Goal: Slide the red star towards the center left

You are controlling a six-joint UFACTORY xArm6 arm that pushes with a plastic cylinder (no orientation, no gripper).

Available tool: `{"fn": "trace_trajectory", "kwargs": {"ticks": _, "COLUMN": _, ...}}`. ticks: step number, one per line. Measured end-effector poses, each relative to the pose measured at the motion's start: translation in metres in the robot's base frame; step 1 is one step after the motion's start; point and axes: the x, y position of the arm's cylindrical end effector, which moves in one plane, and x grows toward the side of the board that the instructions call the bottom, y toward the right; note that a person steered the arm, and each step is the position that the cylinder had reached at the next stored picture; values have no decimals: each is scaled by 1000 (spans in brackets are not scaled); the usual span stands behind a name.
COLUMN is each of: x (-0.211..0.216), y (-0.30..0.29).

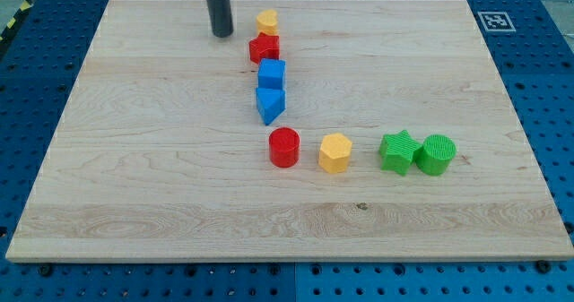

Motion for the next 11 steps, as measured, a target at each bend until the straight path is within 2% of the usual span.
{"fn": "trace_trajectory", "kwargs": {"ticks": 1, "x": -54, "y": 15}}
{"fn": "trace_trajectory", "kwargs": {"ticks": 2, "x": -55, "y": 68}}
{"fn": "trace_trajectory", "kwargs": {"ticks": 3, "x": 6, "y": 94}}
{"fn": "trace_trajectory", "kwargs": {"ticks": 4, "x": 59, "y": 87}}
{"fn": "trace_trajectory", "kwargs": {"ticks": 6, "x": 70, "y": 87}}
{"fn": "trace_trajectory", "kwargs": {"ticks": 7, "x": 98, "y": 69}}
{"fn": "trace_trajectory", "kwargs": {"ticks": 9, "x": 101, "y": 6}}
{"fn": "trace_trajectory", "kwargs": {"ticks": 11, "x": 136, "y": 1}}
